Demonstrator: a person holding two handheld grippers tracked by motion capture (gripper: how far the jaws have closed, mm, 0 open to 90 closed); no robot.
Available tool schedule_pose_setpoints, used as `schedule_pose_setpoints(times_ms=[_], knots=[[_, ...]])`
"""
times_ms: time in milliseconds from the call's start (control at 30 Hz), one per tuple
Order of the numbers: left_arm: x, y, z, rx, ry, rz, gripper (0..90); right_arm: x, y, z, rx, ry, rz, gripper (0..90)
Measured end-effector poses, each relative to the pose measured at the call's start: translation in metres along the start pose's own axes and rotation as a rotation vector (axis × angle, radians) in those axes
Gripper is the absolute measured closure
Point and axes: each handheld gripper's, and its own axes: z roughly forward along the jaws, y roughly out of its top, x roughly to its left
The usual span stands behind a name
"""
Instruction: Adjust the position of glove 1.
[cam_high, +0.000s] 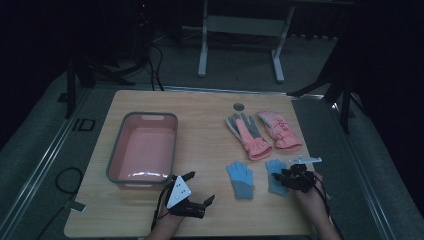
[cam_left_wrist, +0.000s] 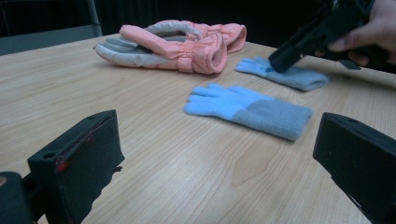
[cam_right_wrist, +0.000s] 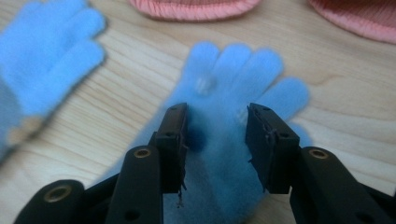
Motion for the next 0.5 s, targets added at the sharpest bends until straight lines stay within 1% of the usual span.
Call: schedule_pose_setpoints(times_ms=[33, 67, 100, 133, 200, 300, 367, 433, 467, 500], knots=[[0.0000, 0.0000, 0.0000, 0.000, 0.000, 0.000, 1.3, 0.0010, -0.0012, -0.0001, -0.006, -0.012, -0.014, 62.0], [0.0000, 0.0000, 0.0000, 0.000, 0.000, 0.000, 1.3, 0.0010, -0.0012, -0.0001, -0.006, -0.012, -0.014, 62.0], [-0.0001, 0.0000, 0.0000, 0.000, 0.000, 0.001, 1.3, 0.0019, -0.0018, 0.0001, -0.009, -0.020, -0.025, 65.1], [-0.0001, 0.0000, 0.0000, 0.000, 0.000, 0.001, 1.3, 0.0034, -0.0030, 0.0008, -0.023, -0.026, -0.041, 70.1], [-0.0001, 0.0000, 0.0000, 0.000, 0.001, 0.001, 1.3, 0.0041, -0.0036, 0.0012, -0.030, -0.027, -0.044, 75.7], [0.0000, 0.0000, 0.0000, 0.000, 0.001, 0.000, 1.3, 0.0042, -0.0041, 0.0014, -0.035, -0.031, -0.039, 80.2], [0.0001, 0.0000, 0.0000, 0.000, 0.001, -0.001, 1.3, 0.0049, -0.0041, 0.0013, -0.036, -0.035, -0.033, 82.2], [0.0001, 0.0000, 0.0000, 0.000, 0.001, -0.002, 1.3, 0.0051, -0.0035, 0.0007, -0.035, -0.037, -0.037, 83.7], [0.0002, 0.0000, -0.0001, 0.000, 0.001, -0.002, 1.3, 0.0050, -0.0030, -0.0002, -0.034, -0.038, -0.030, 84.1], [0.0001, 0.0000, 0.0000, -0.001, 0.001, -0.002, 1.3, 0.0051, -0.0024, -0.0013, -0.032, -0.032, -0.030, 84.4]])
